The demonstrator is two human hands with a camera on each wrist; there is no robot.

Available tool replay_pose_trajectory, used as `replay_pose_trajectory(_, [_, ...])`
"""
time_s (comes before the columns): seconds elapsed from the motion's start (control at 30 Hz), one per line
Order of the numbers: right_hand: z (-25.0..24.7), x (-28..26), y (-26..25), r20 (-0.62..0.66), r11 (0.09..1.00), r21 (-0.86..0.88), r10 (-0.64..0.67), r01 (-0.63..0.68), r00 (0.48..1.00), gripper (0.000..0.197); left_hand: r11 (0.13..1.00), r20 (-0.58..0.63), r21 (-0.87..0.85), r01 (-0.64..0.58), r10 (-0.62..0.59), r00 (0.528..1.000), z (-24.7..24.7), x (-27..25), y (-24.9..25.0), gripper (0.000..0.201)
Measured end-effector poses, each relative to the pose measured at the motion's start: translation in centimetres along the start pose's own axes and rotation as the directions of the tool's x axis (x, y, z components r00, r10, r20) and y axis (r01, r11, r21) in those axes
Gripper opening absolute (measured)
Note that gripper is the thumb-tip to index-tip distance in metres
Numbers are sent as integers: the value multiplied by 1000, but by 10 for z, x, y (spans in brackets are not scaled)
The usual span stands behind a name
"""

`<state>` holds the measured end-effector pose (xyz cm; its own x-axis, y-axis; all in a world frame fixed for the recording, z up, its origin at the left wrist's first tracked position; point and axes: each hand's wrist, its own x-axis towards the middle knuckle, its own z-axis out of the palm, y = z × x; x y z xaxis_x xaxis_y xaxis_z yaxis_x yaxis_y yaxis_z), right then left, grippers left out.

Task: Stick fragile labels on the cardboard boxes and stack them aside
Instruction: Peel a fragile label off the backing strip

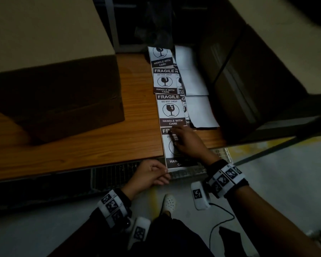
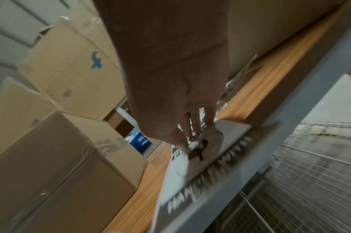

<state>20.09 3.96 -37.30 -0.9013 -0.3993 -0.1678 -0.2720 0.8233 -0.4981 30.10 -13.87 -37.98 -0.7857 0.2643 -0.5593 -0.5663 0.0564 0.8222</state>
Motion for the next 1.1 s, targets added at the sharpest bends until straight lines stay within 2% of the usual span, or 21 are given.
replay_pose_trajectory(0.1, [2,10,-8,-8,999,28,32,-32,999,63,995,-106,-100,-1,-9,994,-3,1,11,10])
replay_pose_trajectory(0.3, [12,42,-15,-55,996,86,15,-10,998,64,956,-130,-286,65,-106,986,-6,13,27,18])
replay_pose_trajectory(0.4, [14,56,-14,-71,997,83,0,6,997,66,929,-195,-366,56,-135,972,-3,18,31,22])
replay_pose_trajectory(0.47, [15,62,-11,-84,997,79,-16,22,996,66,910,-295,-416,2,-137,946,-2,21,34,20])
replay_pose_trajectory(0.53, [15,70,-7,-112,996,82,-37,47,993,65,900,-434,-429,-79,-129,892,-6,29,38,18])
replay_pose_trajectory(0.6, [15,78,-3,-135,993,102,-46,60,990,64,870,-518,-476,-130,-158,841,-14,38,44,16])
replay_pose_trajectory(0.73, [19,92,4,-173,970,236,-17,59,985,66,786,-496,-604,-134,-239,835,-16,52,60,8])
replay_pose_trajectory(0.9, [22,96,10,-204,927,370,10,67,979,68,801,-500,-583,-136,-222,837,-15,65,61,8])
replay_pose_trajectory(1.03, [17,90,12,-190,874,476,-8,99,982,63,804,-489,-583,-115,-234,840,-16,70,55,25])
replay_pose_trajectory(1.1, [11,81,10,-307,888,434,-12,150,952,51,796,-481,-592,-126,-224,848,-18,70,51,25])
